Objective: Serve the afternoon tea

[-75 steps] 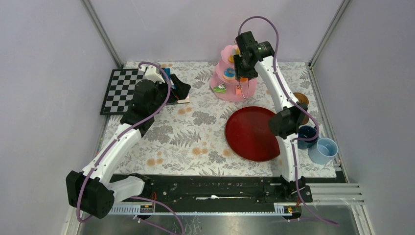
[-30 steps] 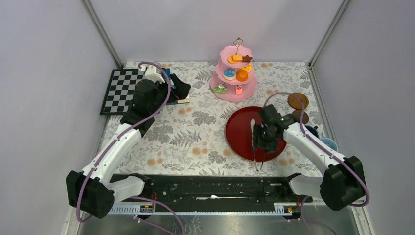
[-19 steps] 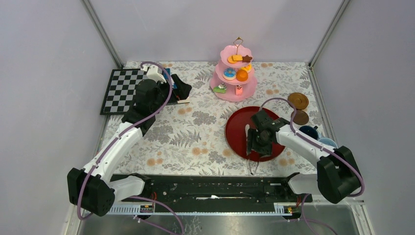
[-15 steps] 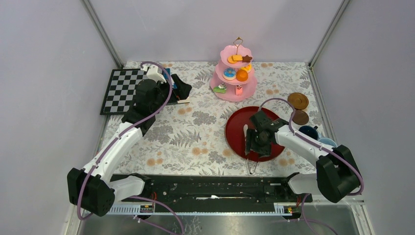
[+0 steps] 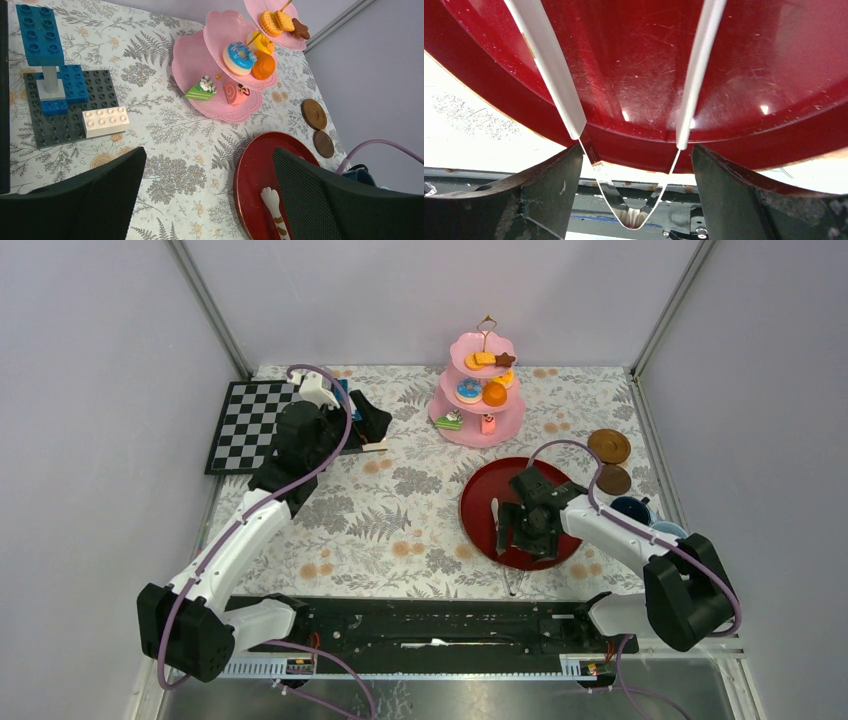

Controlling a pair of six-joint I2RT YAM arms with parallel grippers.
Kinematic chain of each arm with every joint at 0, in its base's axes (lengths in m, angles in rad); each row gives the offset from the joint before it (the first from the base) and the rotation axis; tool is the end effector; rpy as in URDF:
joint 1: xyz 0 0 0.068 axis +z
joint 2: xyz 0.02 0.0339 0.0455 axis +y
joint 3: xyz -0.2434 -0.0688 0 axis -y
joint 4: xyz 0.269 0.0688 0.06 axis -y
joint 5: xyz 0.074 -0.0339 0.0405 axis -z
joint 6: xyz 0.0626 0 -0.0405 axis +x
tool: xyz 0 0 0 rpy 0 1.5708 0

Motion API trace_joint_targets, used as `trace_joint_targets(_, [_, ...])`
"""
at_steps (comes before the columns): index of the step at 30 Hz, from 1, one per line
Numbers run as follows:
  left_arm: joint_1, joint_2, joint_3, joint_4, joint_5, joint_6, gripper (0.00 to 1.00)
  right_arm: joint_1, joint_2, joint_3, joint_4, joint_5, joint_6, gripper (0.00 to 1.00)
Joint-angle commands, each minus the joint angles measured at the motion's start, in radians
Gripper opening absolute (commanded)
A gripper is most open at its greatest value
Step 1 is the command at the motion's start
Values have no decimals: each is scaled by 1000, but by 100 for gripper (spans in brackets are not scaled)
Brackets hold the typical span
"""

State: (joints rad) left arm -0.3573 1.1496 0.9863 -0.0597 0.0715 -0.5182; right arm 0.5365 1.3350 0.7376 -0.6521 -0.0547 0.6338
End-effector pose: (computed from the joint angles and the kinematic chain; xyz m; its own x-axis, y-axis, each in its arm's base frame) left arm 0.3064 -0.1192 0.3209 -0.3851 -0.3836 -0.8394 0.2571 0.8289 -0.4968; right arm 0.2238 0.1371 0.1189 -0.9682 0.1122 -0.2237 0.0598 0.9716 0.2288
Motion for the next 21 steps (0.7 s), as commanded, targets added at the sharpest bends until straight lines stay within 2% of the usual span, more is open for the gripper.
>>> trace_joint_targets(1, [-5, -4, 46, 27, -10, 27, 99, 7, -61, 84, -79, 106, -19, 88])
trace_joint_targets(7, [-28, -19, 65, 16, -56, 48, 99, -53, -100, 218, -126, 238, -64, 96])
trace_joint_targets(13, [-60, 0, 204, -30, -22, -16, 99, -217, -118, 264, -37, 345, -77, 97])
trace_joint_targets(17, [-64, 28, 296, -37, -37, -11, 99, -354, -91, 297, 79, 406, -93, 88])
trace_joint_targets(21, [-63, 65, 335, -38, -67, 54, 99, -465, 13, 379, 153, 466, -95, 65])
